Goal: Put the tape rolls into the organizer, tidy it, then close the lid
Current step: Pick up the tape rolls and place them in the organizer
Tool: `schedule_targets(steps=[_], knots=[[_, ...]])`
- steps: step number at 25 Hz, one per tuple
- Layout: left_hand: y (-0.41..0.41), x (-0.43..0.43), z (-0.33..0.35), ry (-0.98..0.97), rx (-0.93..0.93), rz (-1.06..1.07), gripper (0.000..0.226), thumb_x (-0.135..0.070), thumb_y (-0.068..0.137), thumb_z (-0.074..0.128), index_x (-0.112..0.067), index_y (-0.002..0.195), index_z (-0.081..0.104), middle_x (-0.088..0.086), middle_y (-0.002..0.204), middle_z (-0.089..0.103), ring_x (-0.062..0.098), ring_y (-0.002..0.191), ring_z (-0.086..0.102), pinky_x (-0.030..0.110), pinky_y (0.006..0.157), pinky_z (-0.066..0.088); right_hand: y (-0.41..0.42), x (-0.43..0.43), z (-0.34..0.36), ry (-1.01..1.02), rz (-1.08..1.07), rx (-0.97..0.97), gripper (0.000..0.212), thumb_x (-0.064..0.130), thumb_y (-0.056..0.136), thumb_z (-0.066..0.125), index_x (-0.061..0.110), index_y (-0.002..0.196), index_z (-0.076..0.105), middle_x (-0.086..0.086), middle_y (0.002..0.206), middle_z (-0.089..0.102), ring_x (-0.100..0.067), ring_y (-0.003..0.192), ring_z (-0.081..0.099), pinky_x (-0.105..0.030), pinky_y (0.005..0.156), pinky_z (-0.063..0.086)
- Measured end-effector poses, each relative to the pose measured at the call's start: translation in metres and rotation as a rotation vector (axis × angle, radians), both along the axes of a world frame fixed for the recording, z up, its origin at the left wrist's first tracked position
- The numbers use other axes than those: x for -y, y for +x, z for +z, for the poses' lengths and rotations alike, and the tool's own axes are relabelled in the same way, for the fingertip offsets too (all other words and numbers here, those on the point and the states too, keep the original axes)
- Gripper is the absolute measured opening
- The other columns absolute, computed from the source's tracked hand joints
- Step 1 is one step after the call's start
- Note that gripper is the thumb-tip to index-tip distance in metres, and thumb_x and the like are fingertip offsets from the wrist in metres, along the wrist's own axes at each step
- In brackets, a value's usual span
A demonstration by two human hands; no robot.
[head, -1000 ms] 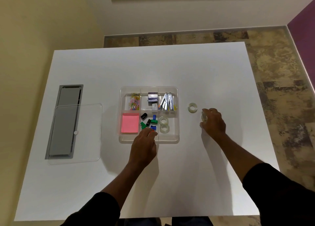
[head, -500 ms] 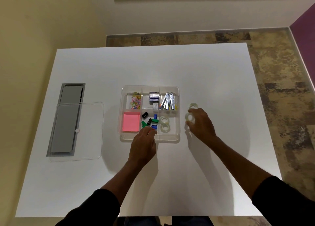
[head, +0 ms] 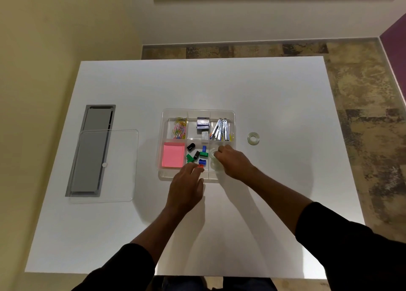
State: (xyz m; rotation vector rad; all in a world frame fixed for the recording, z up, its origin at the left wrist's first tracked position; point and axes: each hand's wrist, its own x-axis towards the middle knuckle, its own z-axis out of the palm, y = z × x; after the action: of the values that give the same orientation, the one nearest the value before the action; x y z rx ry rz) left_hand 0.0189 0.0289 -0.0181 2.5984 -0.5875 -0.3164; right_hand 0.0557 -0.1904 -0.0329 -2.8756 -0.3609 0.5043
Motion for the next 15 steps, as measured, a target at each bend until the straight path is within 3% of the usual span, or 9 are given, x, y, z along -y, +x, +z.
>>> schedule_targets(steps=[5,8,11,13,15], knots=[[0.002,0.0,-0.001,-0.004,-0.001,0.007,0.038,-0.013,0.093,0.075,-0.011,0.13,0.069,0.01,0.134,0.069,0.026,0.121,0.067,0.038,0.091,0.06,0.001,0.011,0.001,0.173,-0.104,0.018,0.056,-0.003,0.085,0.079,0.007,0.138,0.064,-0.018,0.136,0.066,-0.035,0.124,0.062,-0.044,0.092,0.059],[0.002,0.0,-0.001,-0.005,-0.003,0.003,0.037,-0.012,0.093,0.075,-0.011,0.13,0.069,0.009,0.133,0.068,0.027,0.121,0.067,0.039,0.091,0.06,0.002,0.034,0.0,0.329,-0.255,0.144,0.052,-0.016,0.081,0.073,0.009,0.126,0.071,-0.014,0.124,0.073,-0.033,0.112,0.068,-0.047,0.087,0.062],[0.003,0.002,-0.001,-0.002,-0.005,-0.001,0.037,-0.011,0.092,0.075,-0.01,0.129,0.069,0.01,0.133,0.068,0.027,0.12,0.068,0.041,0.09,0.061,0.001,0.066,-0.003,0.402,-0.48,0.27,0.045,-0.013,0.083,0.07,0.011,0.12,0.073,-0.01,0.115,0.074,-0.032,0.103,0.07,-0.044,0.083,0.061],[0.003,0.002,-0.002,-0.002,-0.001,-0.009,0.037,-0.01,0.092,0.076,-0.009,0.128,0.07,0.011,0.132,0.069,0.028,0.119,0.069,0.041,0.089,0.061,0.001,0.088,-0.006,0.347,-0.629,0.253,0.05,-0.008,0.082,0.072,0.012,0.128,0.069,-0.011,0.123,0.069,-0.035,0.111,0.067,-0.044,0.084,0.06],[0.004,0.003,-0.002,-0.004,-0.001,-0.014,0.037,-0.01,0.091,0.076,-0.008,0.127,0.07,0.012,0.131,0.07,0.028,0.117,0.069,0.041,0.089,0.062,0.001,0.107,-0.014,0.233,-0.687,0.117,0.07,0.003,0.082,0.08,0.015,0.147,0.055,-0.014,0.146,0.056,-0.039,0.132,0.056,-0.048,0.093,0.057]])
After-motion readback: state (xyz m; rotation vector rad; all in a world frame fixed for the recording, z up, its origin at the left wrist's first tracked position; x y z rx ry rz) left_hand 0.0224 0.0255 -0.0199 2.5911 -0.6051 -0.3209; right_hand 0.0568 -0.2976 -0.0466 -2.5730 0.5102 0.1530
